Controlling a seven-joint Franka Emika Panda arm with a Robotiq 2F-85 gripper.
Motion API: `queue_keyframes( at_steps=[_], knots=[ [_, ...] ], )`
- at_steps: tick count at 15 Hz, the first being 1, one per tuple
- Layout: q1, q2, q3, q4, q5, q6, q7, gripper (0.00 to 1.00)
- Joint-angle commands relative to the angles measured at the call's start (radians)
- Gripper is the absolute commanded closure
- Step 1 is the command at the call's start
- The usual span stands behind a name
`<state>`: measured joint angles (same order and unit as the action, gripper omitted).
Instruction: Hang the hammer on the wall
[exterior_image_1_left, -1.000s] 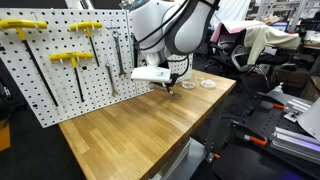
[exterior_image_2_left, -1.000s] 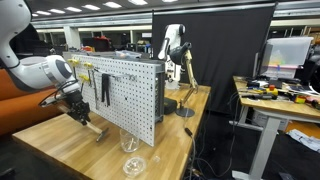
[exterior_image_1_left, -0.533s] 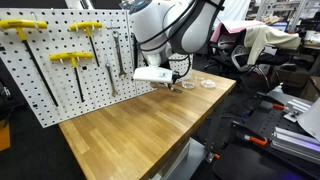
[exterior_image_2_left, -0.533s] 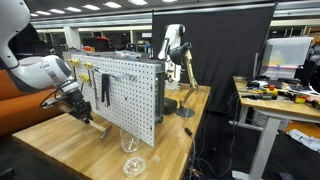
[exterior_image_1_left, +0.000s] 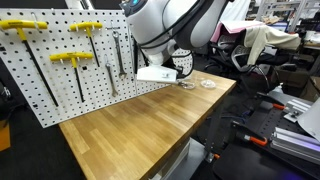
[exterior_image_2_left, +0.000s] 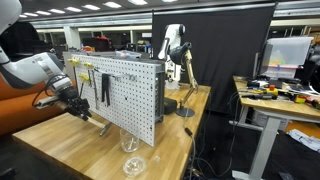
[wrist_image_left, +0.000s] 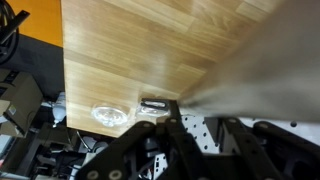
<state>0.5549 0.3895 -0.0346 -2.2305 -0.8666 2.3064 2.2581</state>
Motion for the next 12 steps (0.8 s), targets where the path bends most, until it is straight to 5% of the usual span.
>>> queue_keyframes(
  at_steps=[1,12],
  knots=[
    [-0.086,-0.046,0.089,-0.03,0.033,-0.058,0.005,0.92],
    [-0.133,-0.088,0.152,-0.012,-0.037,-0.096,0.109,0.92]
  ],
)
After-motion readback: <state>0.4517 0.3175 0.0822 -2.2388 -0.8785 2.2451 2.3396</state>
